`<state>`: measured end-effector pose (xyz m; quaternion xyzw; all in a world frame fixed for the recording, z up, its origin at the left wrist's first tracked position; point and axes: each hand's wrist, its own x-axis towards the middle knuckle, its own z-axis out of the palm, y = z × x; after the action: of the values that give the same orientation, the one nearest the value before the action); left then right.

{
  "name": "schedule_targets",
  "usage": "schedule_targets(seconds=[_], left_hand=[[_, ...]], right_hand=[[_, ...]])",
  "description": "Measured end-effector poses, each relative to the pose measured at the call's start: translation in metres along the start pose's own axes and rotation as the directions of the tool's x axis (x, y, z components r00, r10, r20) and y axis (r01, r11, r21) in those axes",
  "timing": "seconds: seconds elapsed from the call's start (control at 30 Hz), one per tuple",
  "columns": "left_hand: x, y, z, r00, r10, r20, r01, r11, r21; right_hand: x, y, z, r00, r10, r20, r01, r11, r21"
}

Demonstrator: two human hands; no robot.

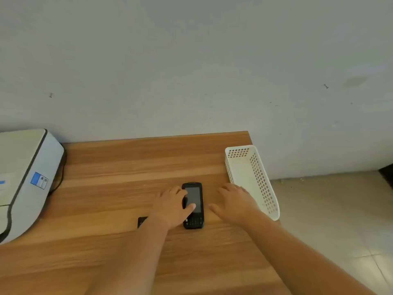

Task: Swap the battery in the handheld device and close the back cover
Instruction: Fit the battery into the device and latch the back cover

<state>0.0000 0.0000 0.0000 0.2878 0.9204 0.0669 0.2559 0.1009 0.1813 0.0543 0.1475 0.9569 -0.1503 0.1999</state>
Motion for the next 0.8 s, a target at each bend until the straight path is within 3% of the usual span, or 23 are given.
schedule_targets(seconds=[0.23,0.8], left_hand=[[0.007,0.016,0.026,0.999,0.04,0.004,-0.04,0.995,0.092],[0.018,0.046,0.056,0.985,-0.123,-0.122,0.136,0.985,0.106]], right_hand=[[-0.003,0.018,0.007,0.999,0.012,-0.04,-0.013,1.0,-0.015],[-0.008,0.051,0.006,0.993,0.096,-0.075,-0.096,0.995,0.004]])
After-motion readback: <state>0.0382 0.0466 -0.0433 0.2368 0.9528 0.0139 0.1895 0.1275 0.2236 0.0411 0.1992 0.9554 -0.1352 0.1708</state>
